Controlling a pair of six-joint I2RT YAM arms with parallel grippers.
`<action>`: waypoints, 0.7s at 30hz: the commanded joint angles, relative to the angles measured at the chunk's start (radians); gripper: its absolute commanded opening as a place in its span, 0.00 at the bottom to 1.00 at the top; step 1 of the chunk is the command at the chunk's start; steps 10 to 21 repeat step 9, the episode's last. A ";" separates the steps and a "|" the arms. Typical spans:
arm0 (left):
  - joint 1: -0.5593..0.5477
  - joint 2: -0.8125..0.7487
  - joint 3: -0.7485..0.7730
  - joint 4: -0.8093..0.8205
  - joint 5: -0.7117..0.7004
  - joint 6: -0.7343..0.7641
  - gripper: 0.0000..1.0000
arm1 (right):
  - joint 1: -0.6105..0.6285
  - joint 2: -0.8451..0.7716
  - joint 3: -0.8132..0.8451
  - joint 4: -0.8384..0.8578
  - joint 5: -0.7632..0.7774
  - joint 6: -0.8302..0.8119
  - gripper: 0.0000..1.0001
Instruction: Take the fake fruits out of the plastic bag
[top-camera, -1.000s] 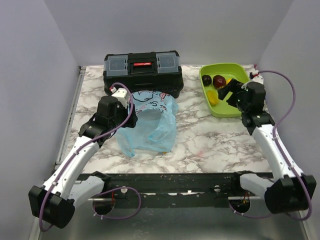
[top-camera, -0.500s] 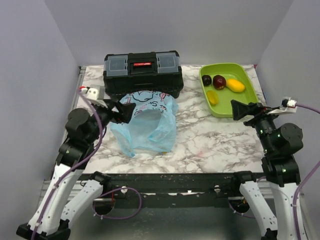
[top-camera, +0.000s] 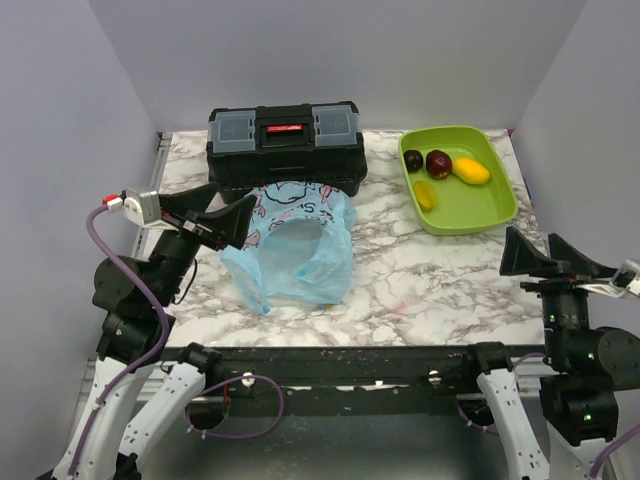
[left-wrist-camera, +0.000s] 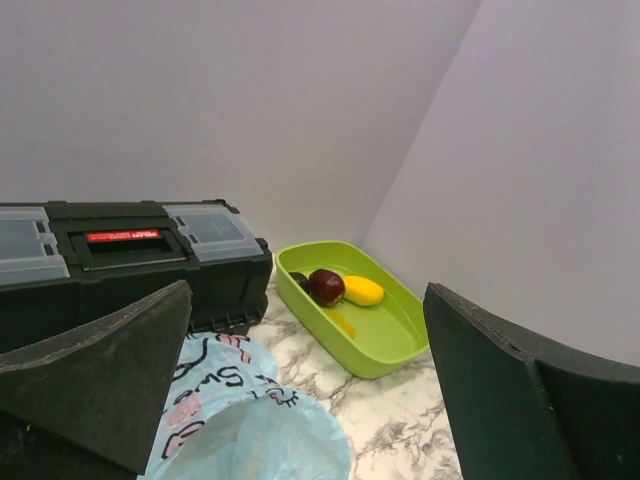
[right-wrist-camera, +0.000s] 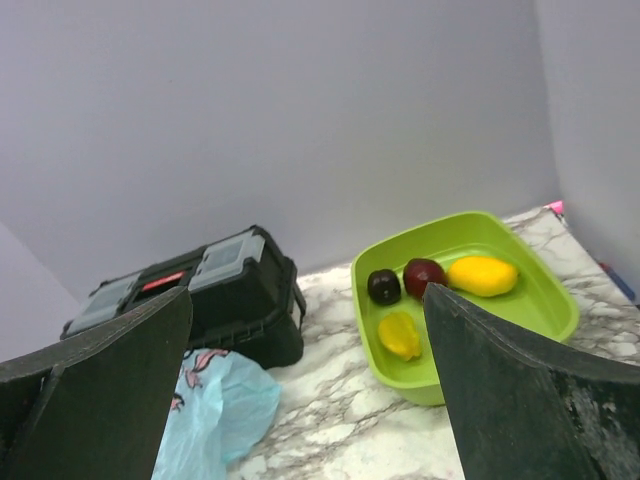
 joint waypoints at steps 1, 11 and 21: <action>-0.002 0.004 -0.007 0.052 -0.023 -0.015 0.99 | 0.000 -0.014 0.014 -0.035 0.151 -0.010 1.00; -0.002 0.026 -0.009 0.058 -0.002 -0.011 0.99 | 0.000 0.035 0.011 -0.049 0.230 0.007 1.00; -0.002 0.026 -0.009 0.058 -0.002 -0.011 0.99 | 0.000 0.035 0.011 -0.049 0.230 0.007 1.00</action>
